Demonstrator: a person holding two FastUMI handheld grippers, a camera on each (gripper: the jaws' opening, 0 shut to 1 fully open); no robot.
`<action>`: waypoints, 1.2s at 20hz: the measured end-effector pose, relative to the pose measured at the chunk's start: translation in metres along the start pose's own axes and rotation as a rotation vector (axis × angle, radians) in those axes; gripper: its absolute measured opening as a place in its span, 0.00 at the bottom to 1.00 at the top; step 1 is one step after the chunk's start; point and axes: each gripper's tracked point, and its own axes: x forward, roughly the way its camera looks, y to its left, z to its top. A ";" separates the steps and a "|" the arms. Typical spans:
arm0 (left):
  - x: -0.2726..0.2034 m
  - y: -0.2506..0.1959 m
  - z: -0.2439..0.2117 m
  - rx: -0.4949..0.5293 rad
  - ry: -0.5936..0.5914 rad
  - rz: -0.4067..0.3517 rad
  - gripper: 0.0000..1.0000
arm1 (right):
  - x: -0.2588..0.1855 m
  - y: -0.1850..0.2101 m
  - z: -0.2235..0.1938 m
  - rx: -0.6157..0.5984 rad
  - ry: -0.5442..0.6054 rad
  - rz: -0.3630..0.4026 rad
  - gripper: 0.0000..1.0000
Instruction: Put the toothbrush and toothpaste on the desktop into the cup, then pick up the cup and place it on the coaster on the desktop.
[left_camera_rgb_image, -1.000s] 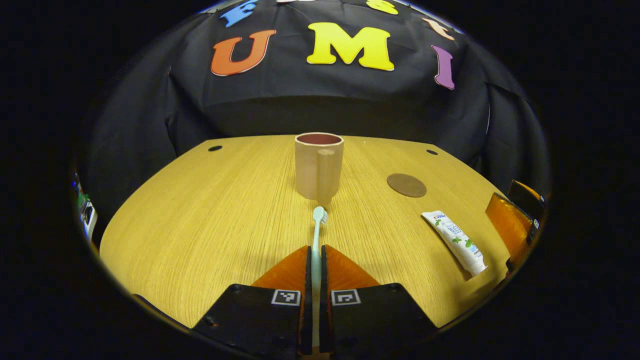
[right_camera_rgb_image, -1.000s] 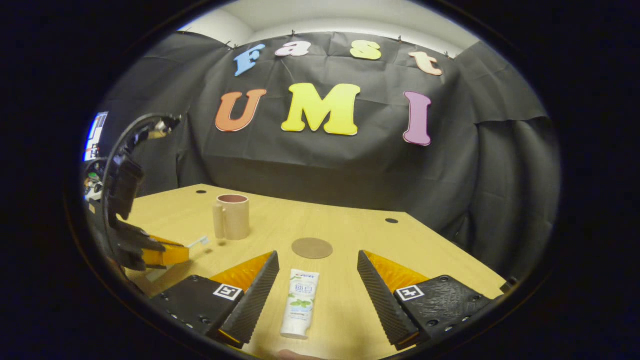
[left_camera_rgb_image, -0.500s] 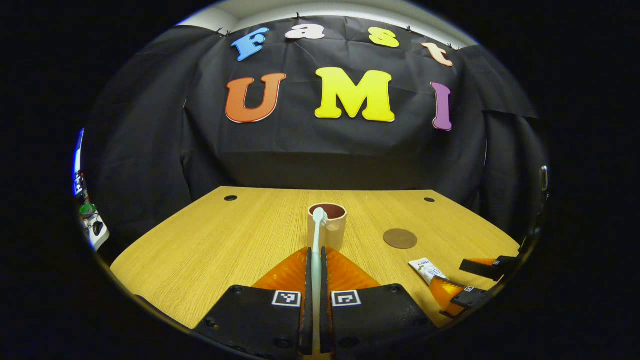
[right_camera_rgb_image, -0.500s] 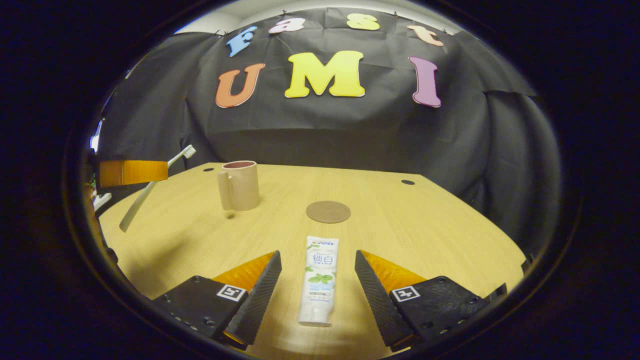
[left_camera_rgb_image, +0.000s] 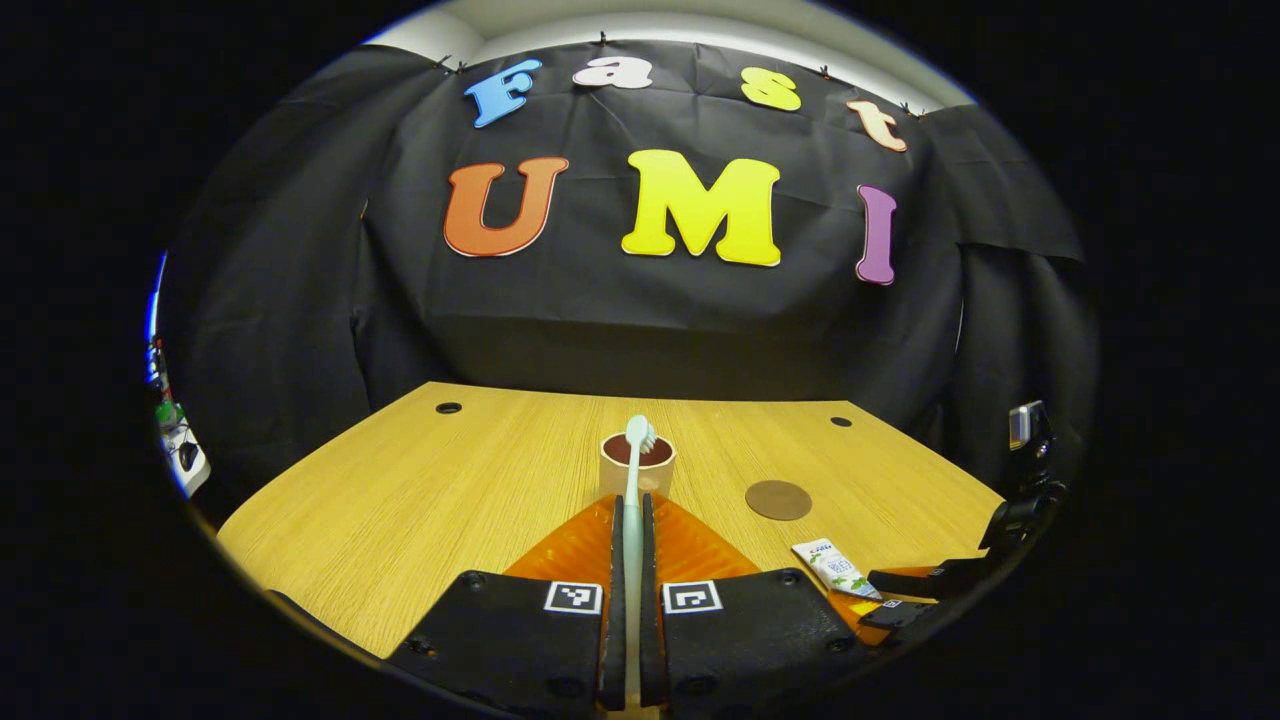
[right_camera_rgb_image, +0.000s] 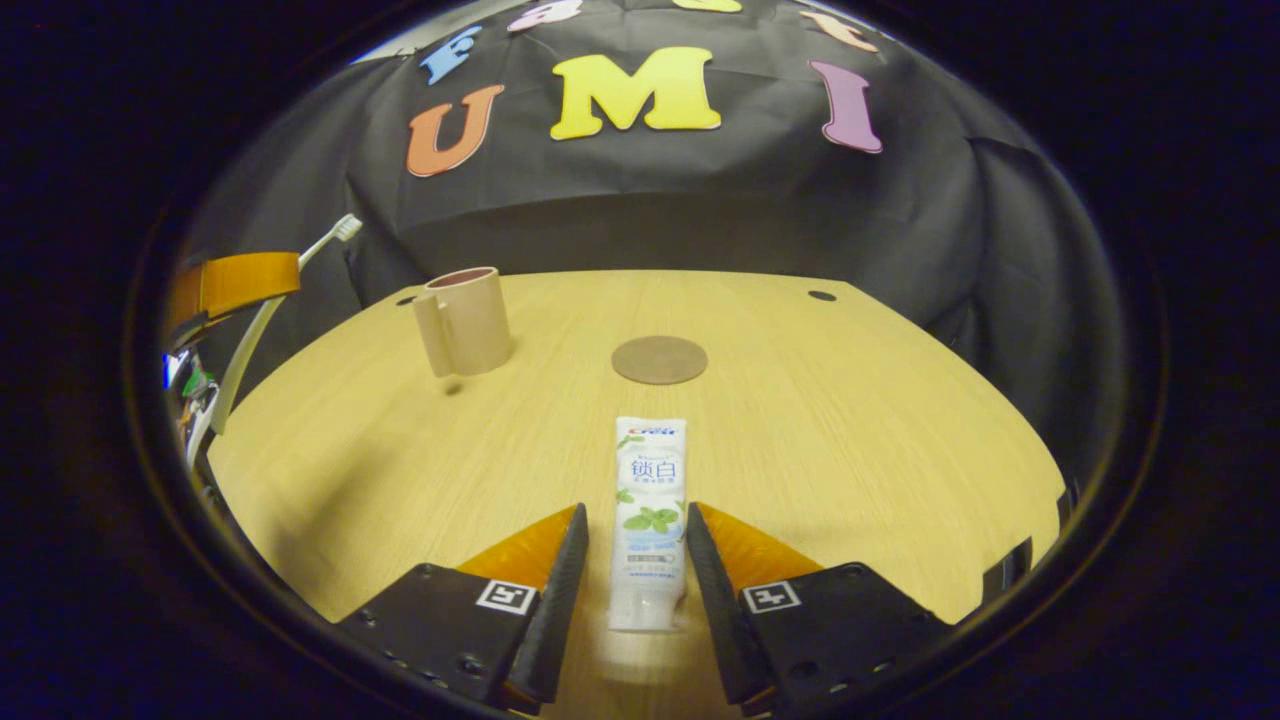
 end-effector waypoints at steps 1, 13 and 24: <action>0.001 0.000 -0.001 -0.001 0.007 0.001 0.08 | 0.002 -0.004 -0.001 -0.001 0.011 -0.015 0.53; 0.029 -0.003 0.026 -0.017 -0.026 -0.035 0.08 | -0.013 0.002 0.021 0.013 -0.029 0.094 0.33; 0.130 0.007 0.085 -0.080 -0.145 -0.111 0.08 | -0.035 0.023 0.099 0.008 -0.224 0.215 0.32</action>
